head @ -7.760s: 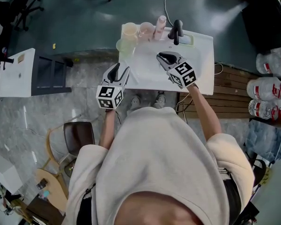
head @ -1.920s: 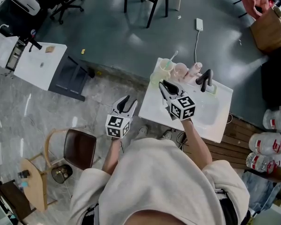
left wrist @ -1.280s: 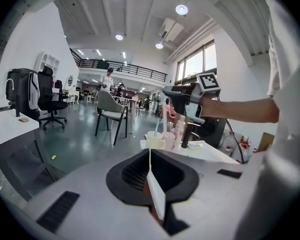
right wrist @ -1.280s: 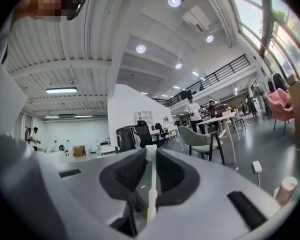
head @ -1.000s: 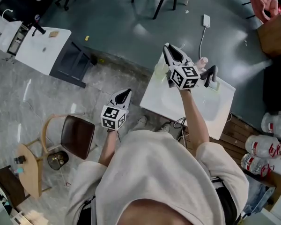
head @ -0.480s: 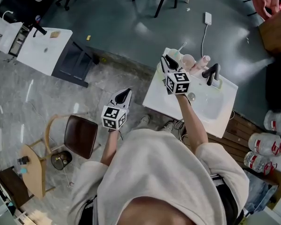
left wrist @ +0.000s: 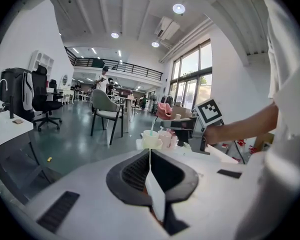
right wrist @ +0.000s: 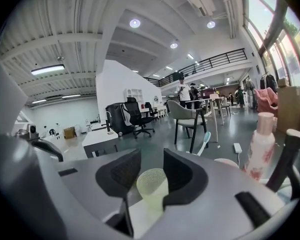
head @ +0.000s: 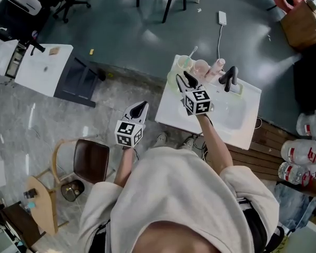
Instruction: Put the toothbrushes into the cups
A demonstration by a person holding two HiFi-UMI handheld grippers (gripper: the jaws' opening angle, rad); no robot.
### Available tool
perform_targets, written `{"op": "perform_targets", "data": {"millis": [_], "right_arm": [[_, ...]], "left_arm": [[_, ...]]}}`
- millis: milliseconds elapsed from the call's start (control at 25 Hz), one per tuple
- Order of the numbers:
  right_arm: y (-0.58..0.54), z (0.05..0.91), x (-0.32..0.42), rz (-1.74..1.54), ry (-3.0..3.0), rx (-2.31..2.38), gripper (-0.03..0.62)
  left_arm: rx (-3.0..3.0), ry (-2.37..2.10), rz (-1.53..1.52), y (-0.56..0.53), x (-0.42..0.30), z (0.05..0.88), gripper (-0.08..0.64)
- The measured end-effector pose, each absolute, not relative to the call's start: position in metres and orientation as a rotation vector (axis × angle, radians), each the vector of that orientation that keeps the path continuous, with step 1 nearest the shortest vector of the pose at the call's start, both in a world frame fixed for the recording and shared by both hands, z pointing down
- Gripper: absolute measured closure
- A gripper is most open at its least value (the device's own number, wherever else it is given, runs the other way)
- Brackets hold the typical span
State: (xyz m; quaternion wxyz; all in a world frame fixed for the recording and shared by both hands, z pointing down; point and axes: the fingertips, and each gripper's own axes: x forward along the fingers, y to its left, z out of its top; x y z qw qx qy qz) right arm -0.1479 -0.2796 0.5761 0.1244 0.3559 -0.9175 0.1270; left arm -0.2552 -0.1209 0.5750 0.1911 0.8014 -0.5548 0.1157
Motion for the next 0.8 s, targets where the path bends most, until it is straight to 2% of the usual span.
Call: {"op": "perform_targets", "data": {"millis": [360,800], "right_arm": [[-0.257,0.546,-0.104,0.257,-2.683,1.09,0.469],[-0.237,0.515,0.021,0.229,-2.589,1.355,0.583]], "left_arm": [[2.337,-1.486,0.343,-0.144,-0.215,0.564,0.545],[2.442,-1.423,0.358,-0.188,-0.164,0.541,0.545]]}}
